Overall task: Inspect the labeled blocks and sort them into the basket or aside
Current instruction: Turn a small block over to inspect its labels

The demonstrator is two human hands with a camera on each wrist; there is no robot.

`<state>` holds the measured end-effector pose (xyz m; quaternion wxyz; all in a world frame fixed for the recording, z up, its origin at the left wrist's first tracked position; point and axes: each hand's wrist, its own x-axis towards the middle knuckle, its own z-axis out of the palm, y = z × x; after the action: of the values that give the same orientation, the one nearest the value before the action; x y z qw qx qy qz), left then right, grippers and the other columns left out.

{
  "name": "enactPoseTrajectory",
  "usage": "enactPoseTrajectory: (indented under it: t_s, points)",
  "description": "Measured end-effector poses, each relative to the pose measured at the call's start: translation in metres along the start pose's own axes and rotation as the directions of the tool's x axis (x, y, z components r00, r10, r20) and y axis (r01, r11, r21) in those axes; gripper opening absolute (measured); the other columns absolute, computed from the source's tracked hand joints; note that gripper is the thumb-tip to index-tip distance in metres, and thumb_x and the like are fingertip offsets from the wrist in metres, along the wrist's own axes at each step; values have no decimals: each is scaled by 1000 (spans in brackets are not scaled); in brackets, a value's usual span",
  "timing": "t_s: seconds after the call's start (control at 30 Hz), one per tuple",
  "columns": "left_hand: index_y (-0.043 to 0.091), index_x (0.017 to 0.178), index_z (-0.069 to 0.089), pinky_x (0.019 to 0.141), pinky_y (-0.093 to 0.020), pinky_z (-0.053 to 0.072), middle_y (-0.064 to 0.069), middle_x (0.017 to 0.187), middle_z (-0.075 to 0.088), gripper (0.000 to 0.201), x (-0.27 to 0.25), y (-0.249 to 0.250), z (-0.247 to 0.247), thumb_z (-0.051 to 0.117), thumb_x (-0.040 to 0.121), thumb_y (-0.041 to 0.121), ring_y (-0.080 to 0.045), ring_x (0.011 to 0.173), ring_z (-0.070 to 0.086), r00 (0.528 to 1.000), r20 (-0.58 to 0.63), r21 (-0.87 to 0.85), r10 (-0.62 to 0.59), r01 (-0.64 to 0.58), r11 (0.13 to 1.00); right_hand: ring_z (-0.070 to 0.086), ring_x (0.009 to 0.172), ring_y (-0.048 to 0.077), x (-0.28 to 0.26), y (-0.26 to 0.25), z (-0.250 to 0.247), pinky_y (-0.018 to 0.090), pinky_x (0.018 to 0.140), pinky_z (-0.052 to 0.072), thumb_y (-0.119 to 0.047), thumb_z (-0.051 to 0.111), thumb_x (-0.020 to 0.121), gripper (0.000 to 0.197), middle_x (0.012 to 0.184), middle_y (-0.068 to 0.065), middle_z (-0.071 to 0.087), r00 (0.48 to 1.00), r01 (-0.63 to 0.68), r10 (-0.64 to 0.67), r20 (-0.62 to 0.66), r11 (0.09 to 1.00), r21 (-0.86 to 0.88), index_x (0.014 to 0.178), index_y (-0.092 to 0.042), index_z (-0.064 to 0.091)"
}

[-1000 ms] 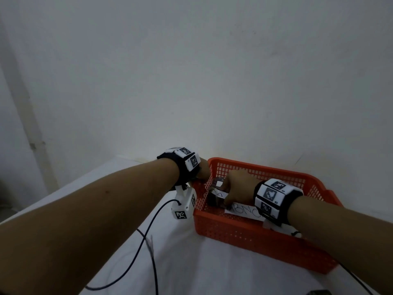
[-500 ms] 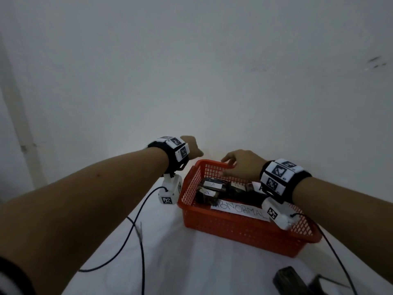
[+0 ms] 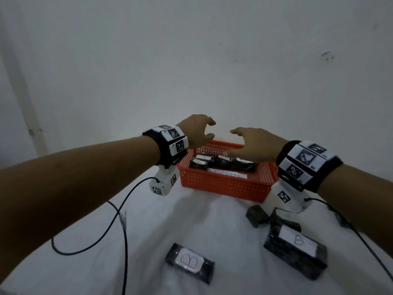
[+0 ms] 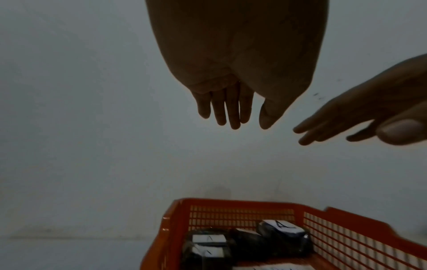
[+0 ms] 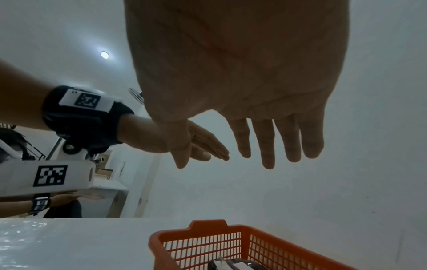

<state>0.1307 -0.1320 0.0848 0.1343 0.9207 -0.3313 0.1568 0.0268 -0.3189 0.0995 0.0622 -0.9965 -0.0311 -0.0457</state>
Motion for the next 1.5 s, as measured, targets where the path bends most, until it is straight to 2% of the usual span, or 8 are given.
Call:
enactPoseTrajectory:
  t_s: [0.3,0.53,0.8,0.93,1.07,1.2,1.37,1.5]
  points:
    - [15,140,57,97,-32,47,-4,134,64,51,-73,68,34,63,94,36,-23,120,61,986,80,-82,147,-140,987,64,117,16,-79,20,36,42,101,54,-79,65,60,97,136,-7,66,1000,-20,22,-17,993,113,146,-36,50]
    - [16,130,62,99,-38,53,-4,122,66,44,-94,98,66,68,91,33,-20,109,64,965,185,-187,187,-152,970,71,78,12,-114,32,60,43,80,62,-29,69,78,23,88,-5,74,997,-64,52,62,975,213,101,-30,68]
    - [6,124,67,91,-36,55,-10,116,73,47,-77,129,105,70,90,39,-28,102,69,923,354,-141,152,-108,984,60,108,16,-107,53,71,22,85,42,-17,67,95,50,139,4,63,972,-144,121,202,984,103,144,-19,59]
    - [7,123,67,85,-34,55,-9,115,72,52,-68,141,122,80,83,38,-28,101,68,892,446,-101,71,-29,994,64,118,21,-93,64,82,29,98,51,-27,70,94,41,131,2,69,961,-145,122,248,987,73,134,-18,68]
    - [9,111,74,72,-28,45,-10,101,73,36,-63,150,137,81,84,31,-21,81,60,883,468,-115,39,17,993,72,99,27,-80,64,94,33,84,59,-19,72,91,24,109,10,76,959,-136,129,253,991,11,112,-9,76]
    - [7,109,76,73,-26,43,-11,107,75,29,-62,154,139,81,84,22,-25,85,65,893,450,-107,23,28,994,71,96,26,-77,60,99,32,80,57,-13,73,89,25,109,11,75,955,-118,117,273,993,-11,113,-7,74]
    - [11,91,79,65,-21,48,1,82,77,16,-62,141,136,83,81,22,-6,64,62,918,397,-265,-14,129,956,72,100,23,-81,66,94,33,87,60,-20,79,85,31,109,6,76,963,-127,110,245,990,55,114,-13,76]
    - [15,108,75,68,-24,57,7,89,72,29,-66,129,120,82,82,26,-6,77,67,934,355,-418,-27,184,890,68,107,19,-92,65,80,35,97,55,-23,82,84,39,116,0,74,983,-90,53,177,974,208,122,-17,74]
